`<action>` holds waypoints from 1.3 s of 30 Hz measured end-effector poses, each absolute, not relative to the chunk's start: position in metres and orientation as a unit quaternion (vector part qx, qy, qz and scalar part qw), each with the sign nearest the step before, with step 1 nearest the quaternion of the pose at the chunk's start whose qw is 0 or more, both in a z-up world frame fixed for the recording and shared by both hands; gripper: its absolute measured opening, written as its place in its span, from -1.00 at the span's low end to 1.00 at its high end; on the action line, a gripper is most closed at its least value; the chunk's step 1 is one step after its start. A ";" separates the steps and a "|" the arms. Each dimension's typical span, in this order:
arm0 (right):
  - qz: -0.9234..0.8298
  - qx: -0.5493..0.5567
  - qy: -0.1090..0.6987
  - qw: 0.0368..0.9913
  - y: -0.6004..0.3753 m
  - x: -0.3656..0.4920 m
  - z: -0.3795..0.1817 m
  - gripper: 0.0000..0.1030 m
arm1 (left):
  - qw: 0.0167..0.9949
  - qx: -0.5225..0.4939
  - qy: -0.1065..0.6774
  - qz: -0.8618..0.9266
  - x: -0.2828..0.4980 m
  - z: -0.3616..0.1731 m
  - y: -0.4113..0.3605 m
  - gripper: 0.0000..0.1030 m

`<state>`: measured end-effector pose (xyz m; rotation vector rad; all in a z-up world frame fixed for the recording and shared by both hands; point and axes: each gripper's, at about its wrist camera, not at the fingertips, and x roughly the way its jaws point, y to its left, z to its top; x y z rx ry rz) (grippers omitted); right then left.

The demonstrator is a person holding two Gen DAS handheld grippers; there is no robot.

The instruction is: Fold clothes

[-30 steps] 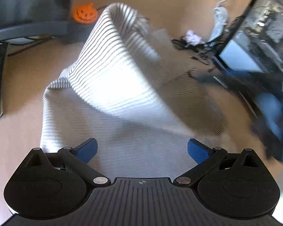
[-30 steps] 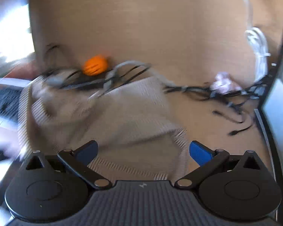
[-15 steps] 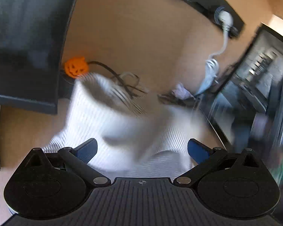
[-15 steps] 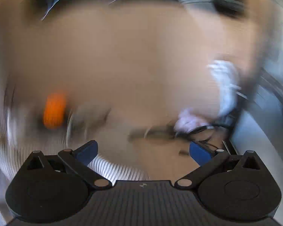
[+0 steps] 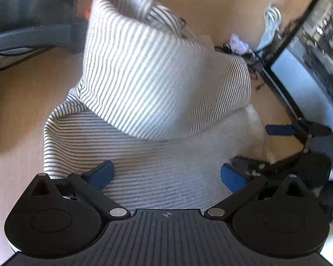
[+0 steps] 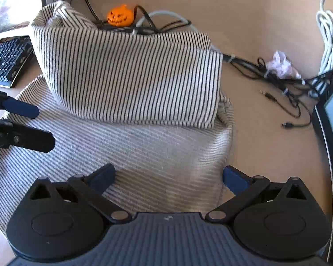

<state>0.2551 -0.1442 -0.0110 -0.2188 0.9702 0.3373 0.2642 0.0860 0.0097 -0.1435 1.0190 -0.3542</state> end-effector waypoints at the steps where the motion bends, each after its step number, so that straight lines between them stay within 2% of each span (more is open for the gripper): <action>1: 0.160 -0.096 0.470 0.863 -0.147 0.255 -0.011 1.00 | 0.855 -0.059 0.487 -0.169 0.261 0.009 0.084 1.00; 5: 0.169 -0.087 0.489 0.851 -0.157 0.244 -0.011 1.00 | 0.851 -0.037 0.493 -0.176 0.238 0.008 0.082 1.00; 13: 0.191 -0.104 0.517 0.828 -0.171 0.168 -0.014 1.00 | 0.833 -0.061 0.504 -0.220 0.150 0.012 0.103 1.00; 19: 0.181 -0.094 0.516 0.832 -0.169 0.169 -0.016 1.00 | 0.856 -0.017 0.488 -0.173 0.161 0.022 0.091 1.00; 25: 0.144 -0.126 0.462 0.866 -0.173 0.180 0.004 1.00 | 0.906 0.092 0.395 -0.119 0.162 0.048 0.075 1.00; 29: 0.130 -0.154 0.435 0.878 -0.168 0.186 0.009 1.00 | 0.911 0.179 0.355 -0.108 0.169 0.045 0.049 1.00; 32: 0.129 -0.139 0.445 0.875 -0.163 0.188 0.009 1.00 | 0.910 0.252 0.327 -0.029 0.191 0.035 0.049 1.00; 33: 0.131 -0.140 0.443 0.876 -0.161 0.186 0.010 1.00 | 0.913 0.243 0.327 0.009 0.205 0.037 0.061 1.00; 36: 0.135 -0.148 0.432 0.879 -0.154 0.182 0.012 1.00 | 0.923 0.126 0.332 0.150 0.228 0.059 0.131 1.00; 39: 0.141 -0.159 0.414 0.885 -0.148 0.182 0.014 1.00 | 0.916 0.083 0.312 0.237 0.221 0.078 0.187 1.00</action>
